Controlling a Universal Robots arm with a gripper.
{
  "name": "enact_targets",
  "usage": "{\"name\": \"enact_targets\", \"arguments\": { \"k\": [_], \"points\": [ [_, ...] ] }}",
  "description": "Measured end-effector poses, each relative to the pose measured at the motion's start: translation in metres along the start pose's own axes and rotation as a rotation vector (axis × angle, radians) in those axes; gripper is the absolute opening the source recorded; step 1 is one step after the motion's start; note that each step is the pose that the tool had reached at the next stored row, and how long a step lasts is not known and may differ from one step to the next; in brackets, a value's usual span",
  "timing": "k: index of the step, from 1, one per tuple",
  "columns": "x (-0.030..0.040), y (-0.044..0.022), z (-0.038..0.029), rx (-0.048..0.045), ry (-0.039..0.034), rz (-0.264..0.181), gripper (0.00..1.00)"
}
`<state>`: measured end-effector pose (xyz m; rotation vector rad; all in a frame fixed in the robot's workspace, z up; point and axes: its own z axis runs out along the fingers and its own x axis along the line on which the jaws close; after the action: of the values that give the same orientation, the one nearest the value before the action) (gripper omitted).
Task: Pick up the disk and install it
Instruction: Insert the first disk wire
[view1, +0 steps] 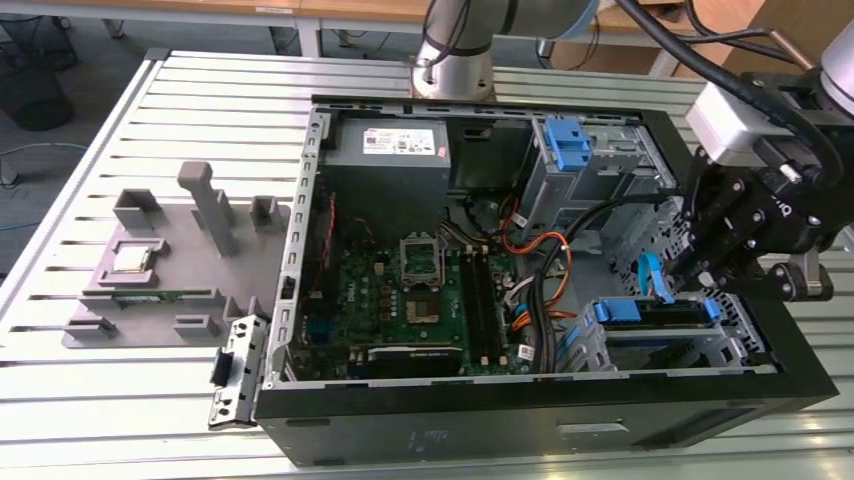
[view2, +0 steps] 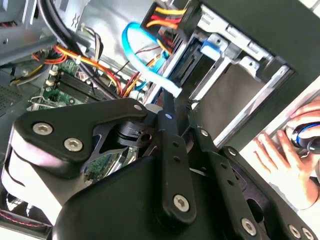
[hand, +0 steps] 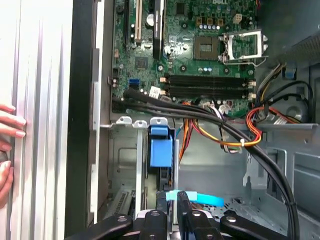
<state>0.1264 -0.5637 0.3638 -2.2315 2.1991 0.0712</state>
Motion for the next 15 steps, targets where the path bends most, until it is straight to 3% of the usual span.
{"name": "enact_targets", "arguments": {
  "k": [9, 15],
  "points": [
    [-0.0001, -0.019, -0.0002, 0.0, 0.0, 0.0, 0.23],
    [-0.0001, -0.0192, -0.0022, 0.0, 0.0003, 0.0, 0.23]
  ]
}}
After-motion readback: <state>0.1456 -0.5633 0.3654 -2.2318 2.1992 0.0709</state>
